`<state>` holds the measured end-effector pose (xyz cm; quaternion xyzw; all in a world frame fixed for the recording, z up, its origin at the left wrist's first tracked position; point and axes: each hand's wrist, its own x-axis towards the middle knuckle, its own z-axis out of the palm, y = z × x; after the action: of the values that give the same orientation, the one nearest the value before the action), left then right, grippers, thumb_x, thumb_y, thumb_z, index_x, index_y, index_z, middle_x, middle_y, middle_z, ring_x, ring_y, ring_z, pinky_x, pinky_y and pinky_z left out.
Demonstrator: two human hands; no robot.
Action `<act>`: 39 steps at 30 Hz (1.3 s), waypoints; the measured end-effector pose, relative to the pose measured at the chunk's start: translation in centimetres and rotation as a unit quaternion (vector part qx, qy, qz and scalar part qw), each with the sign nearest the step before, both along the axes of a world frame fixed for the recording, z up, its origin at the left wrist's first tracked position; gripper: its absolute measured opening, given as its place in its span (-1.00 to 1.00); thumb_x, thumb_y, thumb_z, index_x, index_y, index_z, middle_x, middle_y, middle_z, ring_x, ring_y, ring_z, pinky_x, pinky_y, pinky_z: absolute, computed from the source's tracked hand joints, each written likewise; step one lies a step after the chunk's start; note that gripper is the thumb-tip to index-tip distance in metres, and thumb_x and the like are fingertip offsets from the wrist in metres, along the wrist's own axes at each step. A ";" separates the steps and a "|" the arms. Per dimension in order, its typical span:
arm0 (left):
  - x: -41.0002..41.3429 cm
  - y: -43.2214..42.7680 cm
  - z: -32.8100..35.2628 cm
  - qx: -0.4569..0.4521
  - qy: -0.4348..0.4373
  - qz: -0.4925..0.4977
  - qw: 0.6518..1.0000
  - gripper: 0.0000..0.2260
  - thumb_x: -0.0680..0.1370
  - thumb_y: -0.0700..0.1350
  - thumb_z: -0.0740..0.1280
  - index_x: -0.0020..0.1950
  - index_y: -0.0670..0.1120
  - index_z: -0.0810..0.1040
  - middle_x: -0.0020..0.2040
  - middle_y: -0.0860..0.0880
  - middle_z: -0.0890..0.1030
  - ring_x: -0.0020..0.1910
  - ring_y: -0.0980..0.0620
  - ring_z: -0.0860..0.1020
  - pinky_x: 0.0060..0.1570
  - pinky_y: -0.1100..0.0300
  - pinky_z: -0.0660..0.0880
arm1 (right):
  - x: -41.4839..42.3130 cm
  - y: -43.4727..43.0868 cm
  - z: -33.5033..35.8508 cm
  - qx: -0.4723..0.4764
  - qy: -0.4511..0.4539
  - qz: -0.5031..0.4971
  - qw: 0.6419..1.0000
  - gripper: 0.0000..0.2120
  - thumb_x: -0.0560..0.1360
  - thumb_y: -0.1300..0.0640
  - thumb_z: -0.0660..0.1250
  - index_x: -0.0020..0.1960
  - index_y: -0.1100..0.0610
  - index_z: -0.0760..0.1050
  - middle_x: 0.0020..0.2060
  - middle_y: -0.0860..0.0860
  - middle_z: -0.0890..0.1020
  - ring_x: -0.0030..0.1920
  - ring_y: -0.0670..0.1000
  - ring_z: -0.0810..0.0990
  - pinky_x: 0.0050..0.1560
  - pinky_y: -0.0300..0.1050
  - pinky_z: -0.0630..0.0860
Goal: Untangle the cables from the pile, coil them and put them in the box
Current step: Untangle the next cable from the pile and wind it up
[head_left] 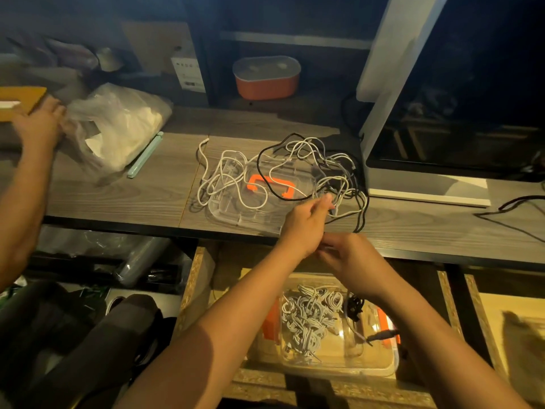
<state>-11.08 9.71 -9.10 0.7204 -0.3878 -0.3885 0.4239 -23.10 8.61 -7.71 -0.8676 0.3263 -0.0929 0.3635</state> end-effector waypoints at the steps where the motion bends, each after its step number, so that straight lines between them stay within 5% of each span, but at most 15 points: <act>1: 0.1 0.2 0.2 0.013 0.034 -0.027 0.999 -0.57 0.62 0.18 0.05 0.13 -0.02 0.60 -0.11 -0.22 0.60 -0.07 -0.14 0.55 0.01 0.04 0.45 | -0.1 -0.1 0.3 0.008 -0.021 -0.013 1.000 -0.83 0.48 0.27 0.34 -0.04 0.04 0.62 -0.16 -0.08 0.68 -0.14 -0.17 0.61 -0.09 -0.25 0.54; 3: 0.2 0.8 0.4 0.042 0.084 -0.101 0.990 -0.43 0.55 0.33 -0.03 0.25 0.03 0.54 0.09 -0.14 0.61 0.10 -0.07 0.55 0.23 -0.06 0.42 | -0.4 -0.6 0.9 0.050 -0.052 -0.057 0.996 -0.88 0.43 0.22 0.42 -0.11 0.03 0.55 -0.19 -0.10 0.65 -0.15 -0.23 0.60 -0.07 -0.29 0.55; 5: 0.2 1.4 0.7 0.069 0.096 -0.179 0.977 -0.40 0.53 0.36 -0.08 0.35 0.06 0.44 0.24 -0.03 0.53 0.06 0.01 0.54 0.11 0.02 0.50 | -1.0 -1.4 1.2 0.083 -0.061 -0.080 0.991 -0.78 0.35 0.17 0.50 -0.08 0.09 0.50 -0.17 -0.05 0.62 -0.13 -0.17 0.61 -0.06 -0.24 0.58; 8: -0.1 2.2 1.1 0.105 0.242 -0.229 0.937 -0.37 0.46 0.39 -0.07 0.36 0.05 0.34 -0.22 0.03 0.50 -0.39 0.17 0.35 -0.47 0.36 0.30 | -1.5 -2.0 2.0 0.131 -0.045 -0.043 0.989 -0.57 0.28 0.00 0.53 0.05 0.14 0.50 -0.10 0.03 0.65 -0.08 -0.01 0.64 -0.01 0.03 0.60; 12: 0.6 2.2 1.2 0.137 0.400 -0.279 0.862 -0.37 0.37 0.43 0.07 0.14 -0.05 0.35 -0.47 0.04 0.37 -0.54 0.21 0.23 -0.59 0.46 0.11 | -2.0 -2.3 2.8 0.189 -0.092 -0.021 0.977 -0.50 0.19 -0.18 0.46 -0.07 0.19 0.58 -0.22 0.16 0.66 -0.18 0.30 0.63 -0.15 0.39 0.52; 15: 1.2 2.0 1.7 0.164 0.417 -0.311 0.838 -0.40 0.36 0.42 0.10 0.18 -0.01 0.30 -0.45 -0.01 0.42 -0.58 0.23 0.23 -0.62 0.47 0.12 | -1.8 -2.1 2.7 0.229 -0.113 -0.016 0.967 -0.54 0.24 -0.12 0.44 -0.08 0.25 0.58 -0.26 0.25 0.64 -0.32 0.35 0.56 -0.35 0.20 0.49; 19: 1.7 2.0 1.9 0.218 0.383 -0.298 0.847 -0.44 0.40 0.39 0.09 -0.16 -0.11 0.44 -0.39 -0.07 0.44 -0.59 0.21 0.25 -0.65 0.47 0.14 | -1.8 -1.1 1.5 0.274 -0.119 -0.035 0.954 -0.75 0.37 0.05 0.40 -0.09 0.23 0.58 -0.32 0.16 0.63 -0.39 0.10 0.52 -0.54 -0.16 0.36; 21: 1.5 2.2 1.7 0.214 0.349 -0.263 0.874 -0.50 0.50 0.34 0.06 -0.04 -0.08 0.46 -0.36 -0.06 0.45 -0.55 0.17 0.32 -0.66 0.45 0.18 | -1.9 -0.8 1.0 0.281 -0.116 -0.037 0.952 -0.86 0.44 0.17 0.38 -0.10 0.25 0.57 -0.33 0.07 0.63 -0.39 0.01 0.54 -0.54 -0.22 0.37; 24: 0.4 2.3 1.0 0.154 0.291 -0.149 0.932 -0.66 0.58 0.24 0.06 0.12 0.01 0.35 -0.33 -0.01 0.47 -0.50 0.13 0.46 -0.60 0.38 0.29 | -1.9 -0.9 0.6 0.282 -0.127 -0.090 0.947 -0.94 0.47 0.28 0.35 -0.11 0.28 0.58 -0.34 0.09 0.59 -0.44 0.02 0.43 -0.56 -0.22 0.33; 29: -1.6 3.2 -0.1 -0.006 0.261 0.013 0.965 -0.70 0.58 0.15 0.13 -0.05 -0.05 0.48 -0.21 -0.05 0.55 -0.41 0.08 0.57 -0.49 0.26 0.51 | -1.9 -1.7 1.2 0.278 -0.162 -0.165 0.932 -0.92 0.49 0.32 0.32 -0.15 0.23 0.58 -0.49 -0.04 0.58 -0.54 -0.18 0.45 -0.55 -0.36 0.31; 34: -1.9 3.8 -0.5 -0.066 -0.020 -0.033 0.997 -0.74 0.58 0.17 0.07 -0.18 0.06 0.38 -0.35 0.04 0.47 -0.43 0.04 0.50 -0.41 0.11 0.46 | -2.0 -1.5 0.7 0.225 -0.120 -0.145 0.956 -0.90 0.50 0.22 0.33 -0.13 0.22 0.59 -0.37 0.03 0.62 -0.43 -0.13 0.51 -0.44 -0.32 0.42; 39: -1.1 2.7 0.3 -0.092 -0.165 -0.064 0.980 -0.56 0.56 0.21 -0.01 -0.24 -0.04 0.47 -0.33 -0.02 0.55 -0.33 0.03 0.50 -0.33 0.17 0.33 | -1.9 -1.5 1.0 0.195 -0.140 -0.145 0.960 -0.90 0.49 0.17 0.34 -0.17 0.15 0.60 -0.34 0.04 0.62 -0.40 -0.15 0.50 -0.39 -0.35 0.41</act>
<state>-12.16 12.42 -8.84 0.7066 -0.5316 -0.2532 0.3925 -24.96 7.12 -6.73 -0.7017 0.4062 -0.1998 0.5502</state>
